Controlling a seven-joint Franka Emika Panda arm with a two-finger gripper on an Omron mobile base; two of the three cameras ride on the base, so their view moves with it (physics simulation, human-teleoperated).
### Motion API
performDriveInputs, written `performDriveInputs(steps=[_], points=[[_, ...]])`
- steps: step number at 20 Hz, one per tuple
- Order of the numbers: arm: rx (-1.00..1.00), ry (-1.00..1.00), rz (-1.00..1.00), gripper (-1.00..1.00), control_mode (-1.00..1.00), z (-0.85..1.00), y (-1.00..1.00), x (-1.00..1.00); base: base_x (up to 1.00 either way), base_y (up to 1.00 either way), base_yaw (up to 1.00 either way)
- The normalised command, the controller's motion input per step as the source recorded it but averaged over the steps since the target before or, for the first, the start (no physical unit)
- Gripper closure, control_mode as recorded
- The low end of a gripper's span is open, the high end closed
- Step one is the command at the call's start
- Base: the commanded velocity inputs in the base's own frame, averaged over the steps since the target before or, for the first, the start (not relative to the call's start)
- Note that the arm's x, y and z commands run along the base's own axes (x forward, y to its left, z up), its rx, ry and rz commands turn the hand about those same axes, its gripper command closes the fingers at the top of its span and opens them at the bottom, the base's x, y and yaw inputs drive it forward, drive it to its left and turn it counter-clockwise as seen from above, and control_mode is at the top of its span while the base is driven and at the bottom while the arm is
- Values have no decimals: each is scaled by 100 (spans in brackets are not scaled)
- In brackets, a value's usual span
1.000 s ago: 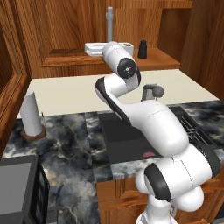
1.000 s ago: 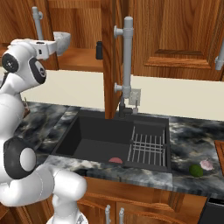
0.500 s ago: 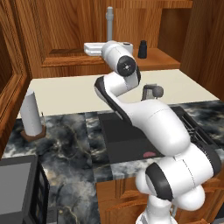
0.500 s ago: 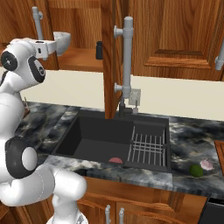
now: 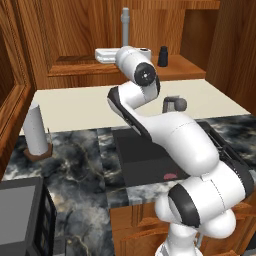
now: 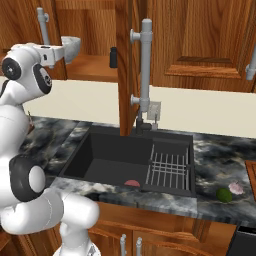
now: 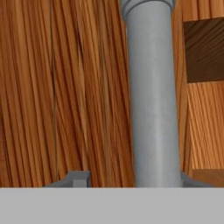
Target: Open the cabinet. Place the bowl and condiment on the counter. Then place the lime and garlic on the cutting board.
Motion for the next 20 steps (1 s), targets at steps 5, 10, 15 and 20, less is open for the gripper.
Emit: performDriveInputs(steps=[5, 10, 15, 20], points=[[3, 0, 4, 100, -100, -2, -4, 23, 0, 0, 0], [2, 0, 2, 100, -100, 0, -15, 12, 0, 0, 0], [0, 0, -1, 100, -100, 0, -43, -3, 0, 0, 0], [0, 0, -5, 100, -100, 0, -54, -14, 0, 0, 0]])
